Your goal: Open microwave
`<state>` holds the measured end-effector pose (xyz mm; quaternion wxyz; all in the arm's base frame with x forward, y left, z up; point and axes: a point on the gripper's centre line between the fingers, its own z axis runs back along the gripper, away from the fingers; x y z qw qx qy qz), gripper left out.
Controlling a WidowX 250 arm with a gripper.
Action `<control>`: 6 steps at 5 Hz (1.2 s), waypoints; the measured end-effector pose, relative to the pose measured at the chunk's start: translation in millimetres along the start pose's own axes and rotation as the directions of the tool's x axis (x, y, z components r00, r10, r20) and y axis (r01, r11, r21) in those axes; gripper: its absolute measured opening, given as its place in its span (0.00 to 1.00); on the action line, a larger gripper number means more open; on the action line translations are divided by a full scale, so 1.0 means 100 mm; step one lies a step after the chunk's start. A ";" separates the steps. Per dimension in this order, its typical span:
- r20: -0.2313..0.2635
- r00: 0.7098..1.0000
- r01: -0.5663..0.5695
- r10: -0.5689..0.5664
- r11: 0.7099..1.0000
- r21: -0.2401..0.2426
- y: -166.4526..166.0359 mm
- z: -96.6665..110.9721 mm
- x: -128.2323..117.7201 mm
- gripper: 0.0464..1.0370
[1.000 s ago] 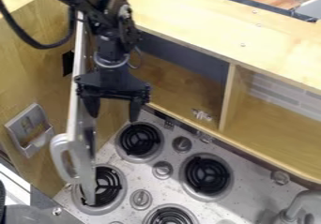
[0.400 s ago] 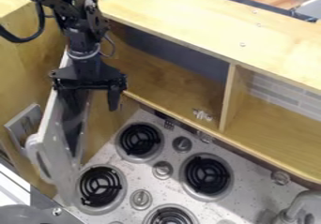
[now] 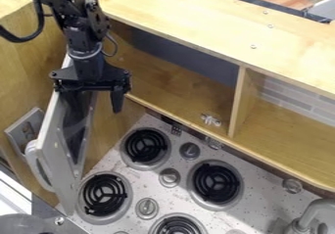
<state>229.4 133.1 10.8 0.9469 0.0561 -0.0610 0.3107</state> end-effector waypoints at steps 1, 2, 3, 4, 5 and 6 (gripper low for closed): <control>0.004 1.000 0.020 -0.020 1.000 -0.005 -0.06 0.00 -0.01 0.96; -0.001 0.995 0.104 -0.104 0.994 -0.014 -0.29 0.03 -0.02 0.96; 0.024 0.978 0.205 -0.205 0.979 -0.015 -0.57 0.12 -0.01 0.96; 0.076 0.970 0.233 -0.232 0.972 -0.004 -0.67 0.31 0.05 0.96; 0.144 0.962 0.232 -0.232 0.973 0.011 -0.71 0.60 0.12 0.96; 0.208 0.952 0.223 -0.223 0.975 0.023 -0.72 0.87 0.18 0.96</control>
